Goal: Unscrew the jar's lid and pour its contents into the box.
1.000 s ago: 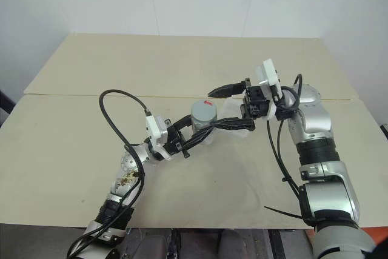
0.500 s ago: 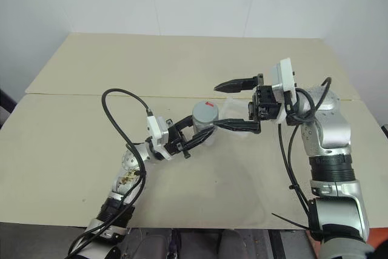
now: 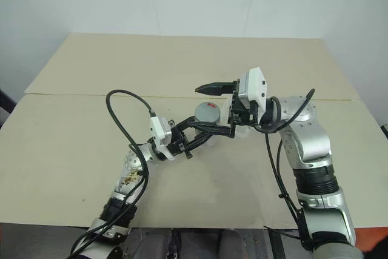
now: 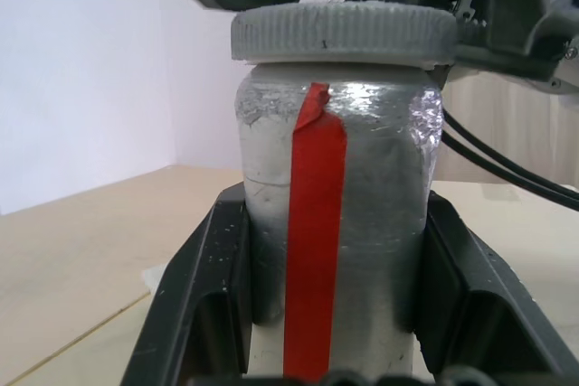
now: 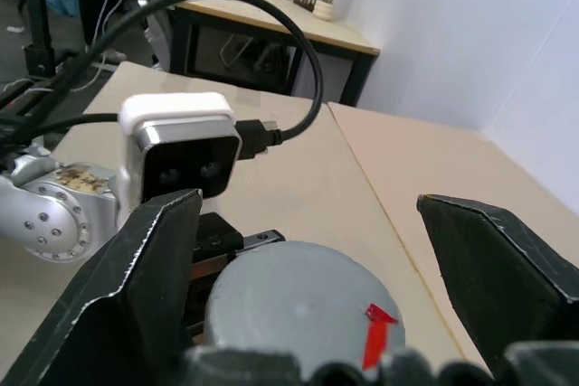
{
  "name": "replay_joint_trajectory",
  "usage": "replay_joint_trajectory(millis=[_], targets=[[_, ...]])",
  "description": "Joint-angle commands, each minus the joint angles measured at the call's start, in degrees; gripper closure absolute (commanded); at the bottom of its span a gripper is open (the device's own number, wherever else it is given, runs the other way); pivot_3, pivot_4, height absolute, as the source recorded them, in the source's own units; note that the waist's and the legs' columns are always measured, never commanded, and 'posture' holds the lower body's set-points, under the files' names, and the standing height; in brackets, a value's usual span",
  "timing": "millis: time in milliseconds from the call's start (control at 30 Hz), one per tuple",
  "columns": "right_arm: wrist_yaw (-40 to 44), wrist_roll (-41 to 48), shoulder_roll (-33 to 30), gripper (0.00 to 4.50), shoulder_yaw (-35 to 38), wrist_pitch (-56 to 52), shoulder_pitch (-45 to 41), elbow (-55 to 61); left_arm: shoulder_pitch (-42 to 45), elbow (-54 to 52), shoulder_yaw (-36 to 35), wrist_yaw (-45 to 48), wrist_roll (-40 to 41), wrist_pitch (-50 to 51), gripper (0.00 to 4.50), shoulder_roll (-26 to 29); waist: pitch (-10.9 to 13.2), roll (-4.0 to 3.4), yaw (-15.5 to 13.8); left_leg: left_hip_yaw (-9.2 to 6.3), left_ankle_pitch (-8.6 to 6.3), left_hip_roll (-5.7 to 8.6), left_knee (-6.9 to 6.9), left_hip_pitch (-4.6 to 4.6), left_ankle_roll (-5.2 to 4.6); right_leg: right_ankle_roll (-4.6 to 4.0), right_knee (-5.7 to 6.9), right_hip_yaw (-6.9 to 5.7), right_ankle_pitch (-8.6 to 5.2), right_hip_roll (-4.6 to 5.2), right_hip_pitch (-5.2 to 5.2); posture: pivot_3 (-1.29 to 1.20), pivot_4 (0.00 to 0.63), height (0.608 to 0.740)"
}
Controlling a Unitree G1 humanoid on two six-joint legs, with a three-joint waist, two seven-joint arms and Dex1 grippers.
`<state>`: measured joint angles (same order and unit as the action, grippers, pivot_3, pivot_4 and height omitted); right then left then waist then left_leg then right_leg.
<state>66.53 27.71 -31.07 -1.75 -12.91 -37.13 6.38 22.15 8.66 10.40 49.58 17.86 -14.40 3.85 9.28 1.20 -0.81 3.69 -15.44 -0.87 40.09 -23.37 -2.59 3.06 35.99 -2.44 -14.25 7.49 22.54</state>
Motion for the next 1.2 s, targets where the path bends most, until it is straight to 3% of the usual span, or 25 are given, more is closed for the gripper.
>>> replay_joint_trajectory(millis=[33, 933, 1200], targets=[[-0.84, 0.07, -0.05, 0.07, 0.84, 0.69, -0.90, 0.22, 0.49, -1.30, 0.34, -0.20, -0.07, -1.31, 2.59, -0.56, 0.00, 0.00, -0.05, 0.00, 0.00, 0.00, 0.00, 0.00, 0.00, 0.00, -0.01, 0.00, 0.00, 0.00, -0.01, 0.00, 0.150, 0.740], [4.68, 4.78, -7.28, 0.07, 7.73, 1.24, 6.36, -1.95, 0.01, -0.94, -0.39, 1.37, 0.80, -1.70, 2.59, 1.24, 0.00, 0.00, 0.09, 0.00, -0.04, -0.01, 0.00, 0.04, -0.08, 0.00, -0.07, 0.01, 0.00, 0.00, -0.03, 0.00, 0.150, 0.740], [2.93, 9.30, -6.60, 0.07, 8.39, -2.28, 5.79, 3.56, 0.03, -0.52, -0.12, 1.55, 0.56, -1.75, 2.59, 0.90, 0.00, 0.00, 0.08, 0.00, -0.04, -0.04, 0.00, 0.03, -0.07, 0.00, -0.07, 0.02, 0.00, 0.00, -0.04, 0.00, 0.150, 0.740]])
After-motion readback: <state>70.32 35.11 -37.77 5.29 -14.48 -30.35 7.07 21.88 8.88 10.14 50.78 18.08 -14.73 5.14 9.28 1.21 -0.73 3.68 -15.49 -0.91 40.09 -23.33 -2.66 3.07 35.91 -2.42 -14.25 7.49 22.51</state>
